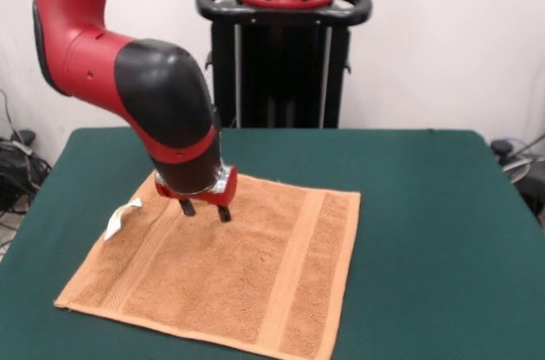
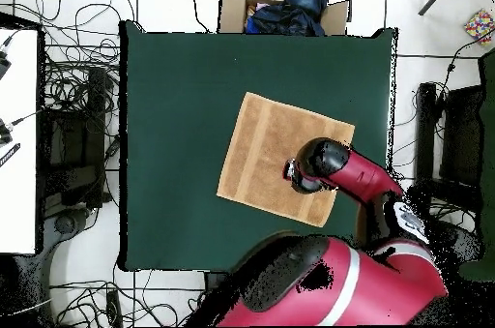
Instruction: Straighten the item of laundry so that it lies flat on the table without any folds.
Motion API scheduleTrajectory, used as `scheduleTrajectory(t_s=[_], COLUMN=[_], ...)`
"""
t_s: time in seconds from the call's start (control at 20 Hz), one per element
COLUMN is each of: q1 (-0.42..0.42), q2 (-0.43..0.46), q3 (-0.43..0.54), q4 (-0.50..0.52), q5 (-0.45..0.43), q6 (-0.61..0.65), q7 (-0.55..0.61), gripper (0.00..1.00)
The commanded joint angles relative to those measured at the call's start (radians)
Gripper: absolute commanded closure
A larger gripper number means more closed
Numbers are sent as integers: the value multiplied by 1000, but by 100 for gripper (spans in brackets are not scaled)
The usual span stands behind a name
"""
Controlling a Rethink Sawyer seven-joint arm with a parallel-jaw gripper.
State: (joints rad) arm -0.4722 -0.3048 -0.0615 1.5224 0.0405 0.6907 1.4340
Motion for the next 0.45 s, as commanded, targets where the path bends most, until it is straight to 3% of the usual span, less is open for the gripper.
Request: scheduleTrajectory(t_s=[0.05, 0.2, 0.35, 0.45], q1=[-122, -141, -113, -131], q2=[104, 0, -168, -325], q3=[23, 27, 9, 61], q4=[306, 416, 506, 566], q5=[-311, -426, -434, -415], q6=[-684, -1065, -1019, -866], q7=[70, 167, 219, 208], gripper=[0, 0, 0, 0])
